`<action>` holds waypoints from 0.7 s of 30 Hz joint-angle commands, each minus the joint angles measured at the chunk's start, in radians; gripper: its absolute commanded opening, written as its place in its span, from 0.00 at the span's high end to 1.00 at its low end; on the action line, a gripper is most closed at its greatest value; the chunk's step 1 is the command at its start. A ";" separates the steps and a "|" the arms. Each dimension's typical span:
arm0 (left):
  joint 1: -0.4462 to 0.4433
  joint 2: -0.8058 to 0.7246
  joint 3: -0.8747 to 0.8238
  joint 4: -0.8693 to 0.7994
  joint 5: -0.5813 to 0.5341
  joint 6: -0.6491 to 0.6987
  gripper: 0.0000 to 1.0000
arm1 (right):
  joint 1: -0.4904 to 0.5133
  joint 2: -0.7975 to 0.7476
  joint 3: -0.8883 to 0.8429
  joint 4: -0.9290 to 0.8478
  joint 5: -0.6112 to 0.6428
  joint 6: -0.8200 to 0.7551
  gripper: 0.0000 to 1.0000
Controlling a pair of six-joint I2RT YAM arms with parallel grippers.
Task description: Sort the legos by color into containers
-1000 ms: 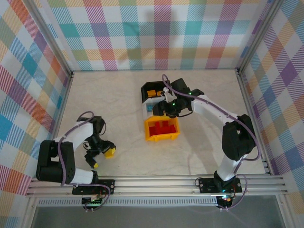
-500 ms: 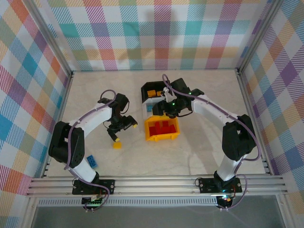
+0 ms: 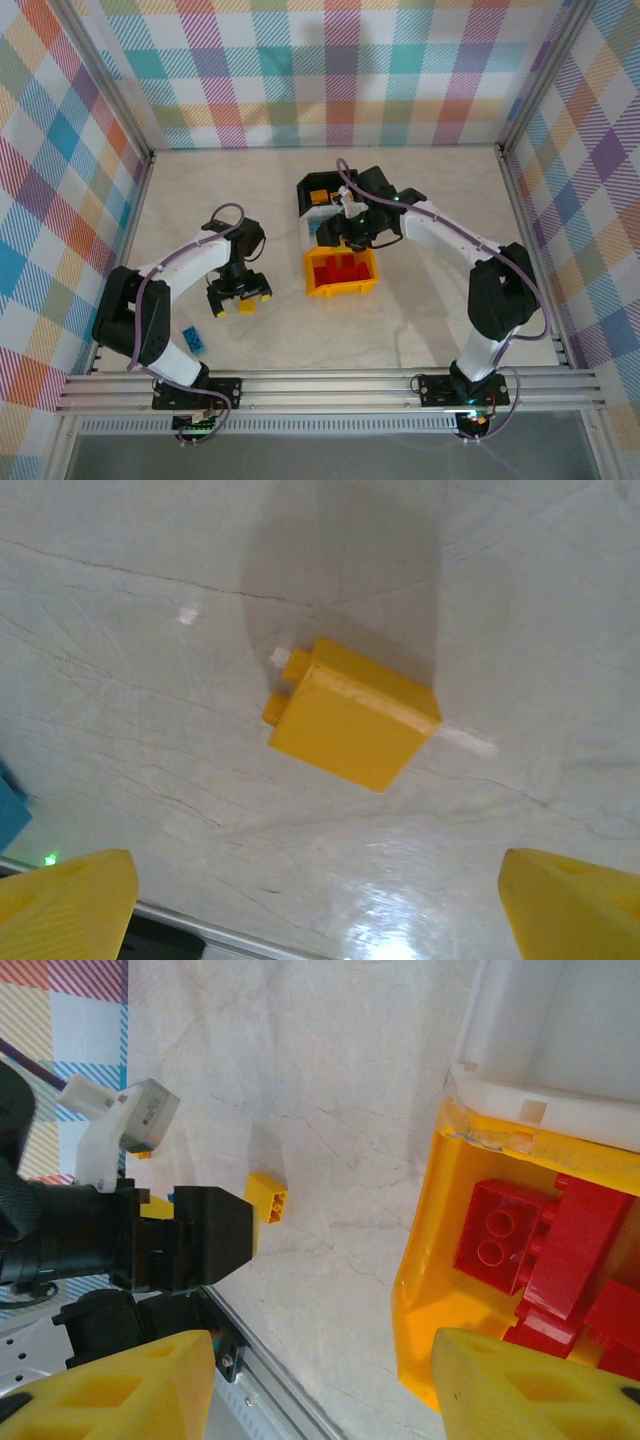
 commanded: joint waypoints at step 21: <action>-0.011 0.204 -0.003 0.165 -0.060 0.256 0.21 | 0.003 -0.131 -0.048 -0.061 0.079 0.087 0.40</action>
